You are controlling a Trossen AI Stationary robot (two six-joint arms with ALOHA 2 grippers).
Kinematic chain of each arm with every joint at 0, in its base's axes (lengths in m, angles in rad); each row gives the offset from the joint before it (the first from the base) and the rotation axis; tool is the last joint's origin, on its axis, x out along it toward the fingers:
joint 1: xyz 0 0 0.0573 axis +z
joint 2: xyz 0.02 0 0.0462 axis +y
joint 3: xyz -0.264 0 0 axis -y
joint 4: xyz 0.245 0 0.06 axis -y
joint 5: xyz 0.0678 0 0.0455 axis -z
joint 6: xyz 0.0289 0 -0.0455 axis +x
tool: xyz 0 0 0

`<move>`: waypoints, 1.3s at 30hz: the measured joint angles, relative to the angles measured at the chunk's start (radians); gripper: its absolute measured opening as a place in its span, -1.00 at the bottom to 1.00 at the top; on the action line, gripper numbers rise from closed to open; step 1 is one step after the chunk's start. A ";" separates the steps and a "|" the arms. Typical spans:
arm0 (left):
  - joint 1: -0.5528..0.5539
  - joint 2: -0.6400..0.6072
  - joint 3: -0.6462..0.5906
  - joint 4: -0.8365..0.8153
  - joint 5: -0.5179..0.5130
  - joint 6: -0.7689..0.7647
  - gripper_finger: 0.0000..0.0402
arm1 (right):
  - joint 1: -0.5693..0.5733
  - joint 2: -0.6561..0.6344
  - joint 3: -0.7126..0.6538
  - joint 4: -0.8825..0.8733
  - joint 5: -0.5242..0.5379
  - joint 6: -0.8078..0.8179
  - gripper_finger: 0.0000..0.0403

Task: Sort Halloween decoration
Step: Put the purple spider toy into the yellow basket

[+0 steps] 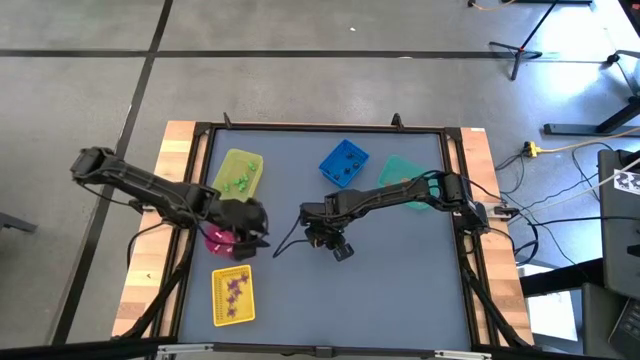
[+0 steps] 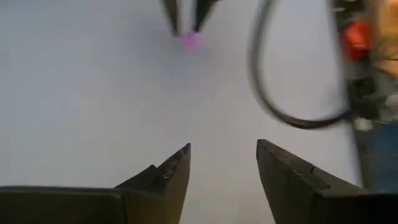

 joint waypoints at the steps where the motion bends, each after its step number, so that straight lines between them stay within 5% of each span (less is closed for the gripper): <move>1: 0.000 0.015 0.000 -0.001 -0.026 0.000 -0.15 | 0.000 0.000 0.000 0.000 0.000 0.000 -0.37; 6: 0.001 0.098 0.000 0.023 -0.106 0.052 -0.13 | 0.000 -0.001 0.000 0.000 0.000 0.000 -0.37; 20: 0.006 0.351 0.000 0.390 -0.071 0.129 -0.22 | 0.000 -0.001 0.000 -0.002 -0.001 0.000 -0.37; 39: 0.005 0.356 0.000 0.376 -0.050 0.135 -0.25 | 0.036 -0.001 0.000 0.025 -0.007 0.087 -0.37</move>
